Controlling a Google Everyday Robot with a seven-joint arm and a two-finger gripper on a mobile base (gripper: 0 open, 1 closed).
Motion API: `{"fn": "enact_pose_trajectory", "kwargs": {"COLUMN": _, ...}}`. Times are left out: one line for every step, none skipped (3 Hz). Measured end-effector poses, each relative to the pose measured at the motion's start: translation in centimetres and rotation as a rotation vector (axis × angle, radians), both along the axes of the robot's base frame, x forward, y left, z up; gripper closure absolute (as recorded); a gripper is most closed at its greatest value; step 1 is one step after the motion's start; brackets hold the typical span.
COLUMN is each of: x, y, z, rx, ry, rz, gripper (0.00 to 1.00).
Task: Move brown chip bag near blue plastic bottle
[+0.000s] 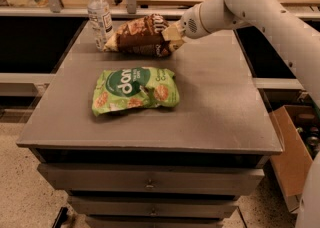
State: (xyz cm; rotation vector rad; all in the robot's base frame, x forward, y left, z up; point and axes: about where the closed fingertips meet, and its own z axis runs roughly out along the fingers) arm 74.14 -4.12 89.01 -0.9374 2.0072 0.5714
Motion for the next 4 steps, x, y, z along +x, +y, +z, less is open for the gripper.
{"fn": "enact_pose_trajectory", "kwargs": {"x": 0.1, "y": -0.4, "z": 0.0, "rx": 0.001, "ry": 0.004, "rz": -0.023, "gripper": 0.84}}
{"fn": "enact_pose_trajectory", "kwargs": {"x": 0.4, "y": -0.8, "z": 0.2, "rx": 0.004, "ry": 0.021, "rz": -0.049, "gripper": 0.6}}
{"fn": "enact_pose_trajectory", "kwargs": {"x": 0.6, "y": -0.9, "z": 0.6, "rx": -0.018, "ry": 0.042, "rz": -0.062, "gripper": 0.37}}
{"fn": "enact_pose_trajectory", "kwargs": {"x": 0.6, "y": -1.7, "z": 0.8, "rx": -0.034, "ry": 0.065, "rz": -0.094, "gripper": 0.13}}
